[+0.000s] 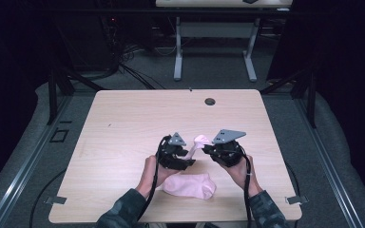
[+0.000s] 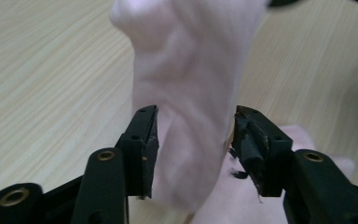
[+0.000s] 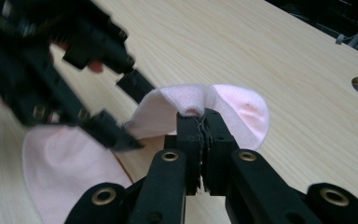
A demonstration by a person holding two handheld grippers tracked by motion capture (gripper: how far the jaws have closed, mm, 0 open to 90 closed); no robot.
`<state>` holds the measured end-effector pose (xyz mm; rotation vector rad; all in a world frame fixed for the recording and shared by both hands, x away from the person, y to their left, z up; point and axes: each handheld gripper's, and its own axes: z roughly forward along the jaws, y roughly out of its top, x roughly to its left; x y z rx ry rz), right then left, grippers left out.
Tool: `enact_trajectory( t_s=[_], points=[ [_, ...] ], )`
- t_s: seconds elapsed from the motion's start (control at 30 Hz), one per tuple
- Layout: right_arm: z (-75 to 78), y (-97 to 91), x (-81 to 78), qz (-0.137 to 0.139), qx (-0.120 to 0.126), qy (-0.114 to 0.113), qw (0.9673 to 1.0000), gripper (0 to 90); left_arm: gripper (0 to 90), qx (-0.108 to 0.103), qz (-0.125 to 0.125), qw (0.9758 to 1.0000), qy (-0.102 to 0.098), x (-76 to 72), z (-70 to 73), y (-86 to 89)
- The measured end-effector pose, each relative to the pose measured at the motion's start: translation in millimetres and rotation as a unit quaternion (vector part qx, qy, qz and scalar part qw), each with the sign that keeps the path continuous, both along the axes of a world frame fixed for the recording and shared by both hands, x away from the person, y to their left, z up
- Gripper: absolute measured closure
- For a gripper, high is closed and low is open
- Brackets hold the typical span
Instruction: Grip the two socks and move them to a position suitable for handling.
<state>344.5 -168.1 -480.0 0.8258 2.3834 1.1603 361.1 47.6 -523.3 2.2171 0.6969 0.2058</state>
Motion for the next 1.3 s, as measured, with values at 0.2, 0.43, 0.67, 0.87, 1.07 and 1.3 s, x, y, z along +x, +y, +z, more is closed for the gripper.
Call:
enact_trajectory(
  t_s=[0.2,0.43,0.67,0.87,1.07,1.3],
  points=[
    [11.1,4.7,-0.4,-0.014,0.008,0.023,0.9996,87.4,38.6,0.033,0.042,0.9978,-0.039,-22.5,-12.9,-0.6],
    [14.9,6.8,-1.2,-0.026,0.023,0.044,0.9984,87.4,53.6,0.034,0.048,0.9975,-0.038,-28.5,-22.1,-10.8],
    [16.3,-2.7,-6.9,-0.023,0.035,0.053,0.9977,87.4,88.9,0.027,0.025,0.9992,-0.018,-21.6,-16.8,-2.4],
    [19.3,-26.3,-32.0,-0.003,0.059,0.099,0.9933,87.2,89.2,0.049,-0.035,0.9972,0.044,-36.0,30.6,34.6],
    [18.3,-31.0,-67.7,0.053,0.079,0.187,0.9778,86.8,89.2,0.066,-0.103,0.983,0.137,-58.3,42.4,43.8],
    [-23.0,-28.9,-33.1,0.012,0.044,0.254,0.9661,81.9,88.3,0.074,-0.072,0.9766,0.189,-23.8,5.8,39.1]
  ],
)
